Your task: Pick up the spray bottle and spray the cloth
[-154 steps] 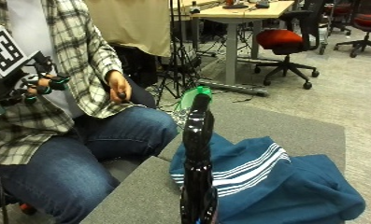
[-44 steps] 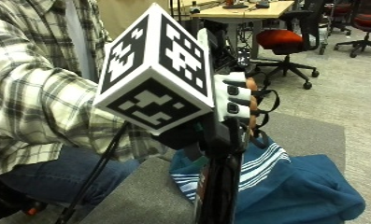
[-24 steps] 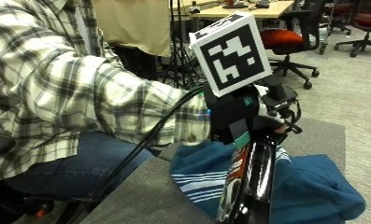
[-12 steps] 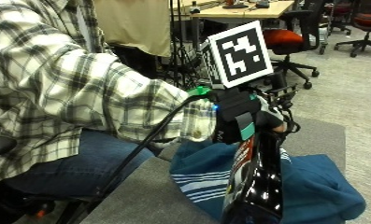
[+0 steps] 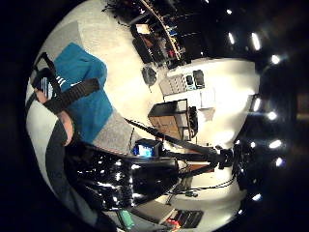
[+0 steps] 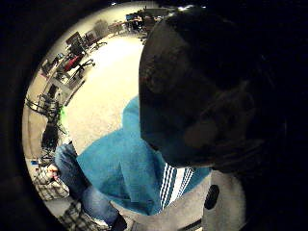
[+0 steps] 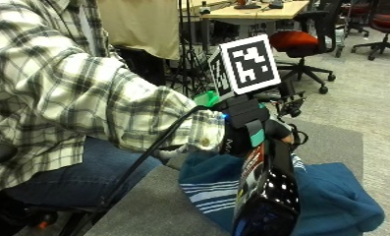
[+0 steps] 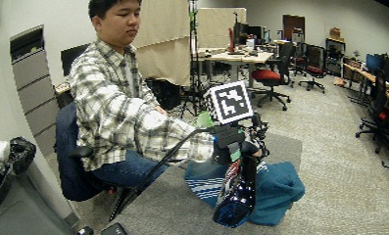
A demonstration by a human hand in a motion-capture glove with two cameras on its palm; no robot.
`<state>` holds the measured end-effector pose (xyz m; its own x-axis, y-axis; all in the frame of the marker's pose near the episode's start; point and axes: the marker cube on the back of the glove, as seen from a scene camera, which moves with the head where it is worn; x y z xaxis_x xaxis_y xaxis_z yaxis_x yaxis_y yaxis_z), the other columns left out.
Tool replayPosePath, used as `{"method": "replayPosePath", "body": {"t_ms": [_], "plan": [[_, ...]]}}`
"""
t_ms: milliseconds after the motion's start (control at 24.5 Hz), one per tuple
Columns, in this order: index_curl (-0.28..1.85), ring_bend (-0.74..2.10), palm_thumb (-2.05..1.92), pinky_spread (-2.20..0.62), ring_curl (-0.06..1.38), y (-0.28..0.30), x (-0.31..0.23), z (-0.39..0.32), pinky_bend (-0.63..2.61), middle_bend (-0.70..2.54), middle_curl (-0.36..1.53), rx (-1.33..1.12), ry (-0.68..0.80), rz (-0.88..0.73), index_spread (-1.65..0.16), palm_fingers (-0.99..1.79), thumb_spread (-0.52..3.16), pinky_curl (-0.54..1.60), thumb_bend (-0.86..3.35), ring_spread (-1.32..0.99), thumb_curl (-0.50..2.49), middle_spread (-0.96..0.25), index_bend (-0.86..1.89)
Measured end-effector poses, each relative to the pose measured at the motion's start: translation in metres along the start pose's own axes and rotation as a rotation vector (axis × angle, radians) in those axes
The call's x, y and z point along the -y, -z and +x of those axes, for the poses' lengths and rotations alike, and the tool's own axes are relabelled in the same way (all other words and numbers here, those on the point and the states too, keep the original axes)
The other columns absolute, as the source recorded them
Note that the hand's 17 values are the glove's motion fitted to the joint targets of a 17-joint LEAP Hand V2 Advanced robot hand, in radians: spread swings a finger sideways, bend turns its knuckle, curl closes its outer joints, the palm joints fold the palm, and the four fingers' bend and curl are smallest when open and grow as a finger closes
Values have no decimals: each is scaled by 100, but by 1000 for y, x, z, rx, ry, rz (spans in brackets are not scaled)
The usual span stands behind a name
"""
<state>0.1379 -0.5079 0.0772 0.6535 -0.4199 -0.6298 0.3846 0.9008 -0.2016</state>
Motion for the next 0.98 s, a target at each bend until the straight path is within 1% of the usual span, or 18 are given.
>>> {"method": "replayPosePath", "body": {"t_ms": [245, 409, 776, 981], "plan": [[59, 60, 106, -16, 49, -2, -1, -8, 53, 61, 53, -37, 55, -17, -22, 131, 23, 43, -3, -18, 81, -12, 28], [59, 60, 106, -16, 49, -1, 1, -11, 53, 61, 53, -13, 38, 0, -22, 131, 23, 43, -3, -18, 81, -12, 28], [60, 60, 106, -17, 49, 10, 1, 2, 53, 61, 53, 128, -98, 83, -22, 131, 23, 43, -3, -18, 81, -12, 27], [60, 60, 106, -17, 49, 19, -2, 17, 52, 61, 53, 301, -236, 181, -22, 131, 23, 44, -3, -18, 82, -12, 27]]}}
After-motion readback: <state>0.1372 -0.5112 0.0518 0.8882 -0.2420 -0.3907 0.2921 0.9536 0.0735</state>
